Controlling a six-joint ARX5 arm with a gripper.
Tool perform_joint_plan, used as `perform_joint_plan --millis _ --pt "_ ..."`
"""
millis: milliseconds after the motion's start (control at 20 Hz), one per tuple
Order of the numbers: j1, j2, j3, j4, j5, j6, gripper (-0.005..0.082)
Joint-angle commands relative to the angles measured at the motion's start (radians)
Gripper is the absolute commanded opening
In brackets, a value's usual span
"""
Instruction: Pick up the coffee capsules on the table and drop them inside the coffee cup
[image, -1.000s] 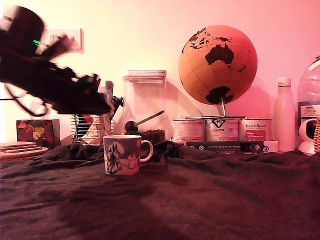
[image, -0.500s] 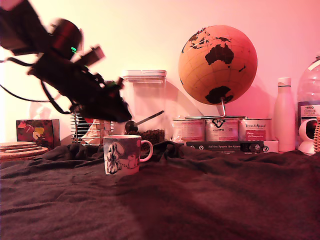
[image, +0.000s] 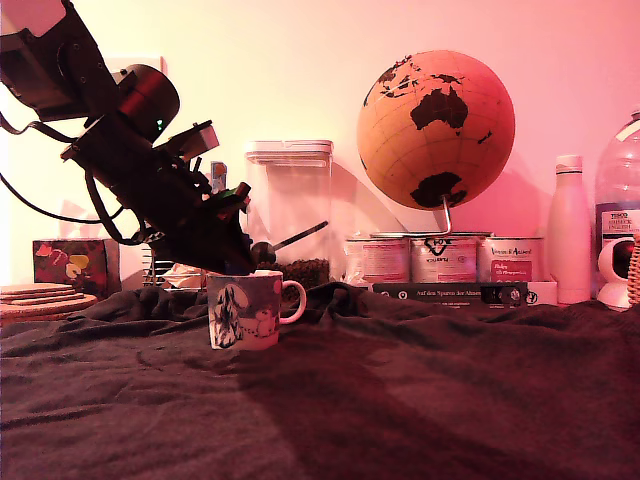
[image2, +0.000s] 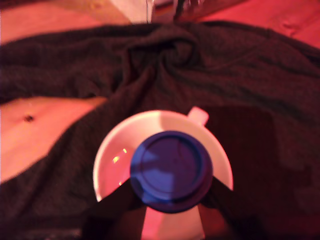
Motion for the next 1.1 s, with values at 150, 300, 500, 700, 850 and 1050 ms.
perform_joint_plan --millis 150,300,500,700,850,1050 --pt "-0.002 0.014 0.004 0.005 -0.01 0.005 0.0332" --pt "-0.002 0.014 0.004 0.008 -0.01 0.008 0.0668" --pt "0.0 0.014 0.004 0.005 -0.01 0.004 0.0677" --pt "0.0 0.013 0.004 0.001 -0.009 0.004 0.0672" --pt "0.0 0.012 0.004 -0.002 -0.009 0.004 0.0578" --pt "0.0 0.011 0.016 -0.005 0.013 0.005 0.0062"
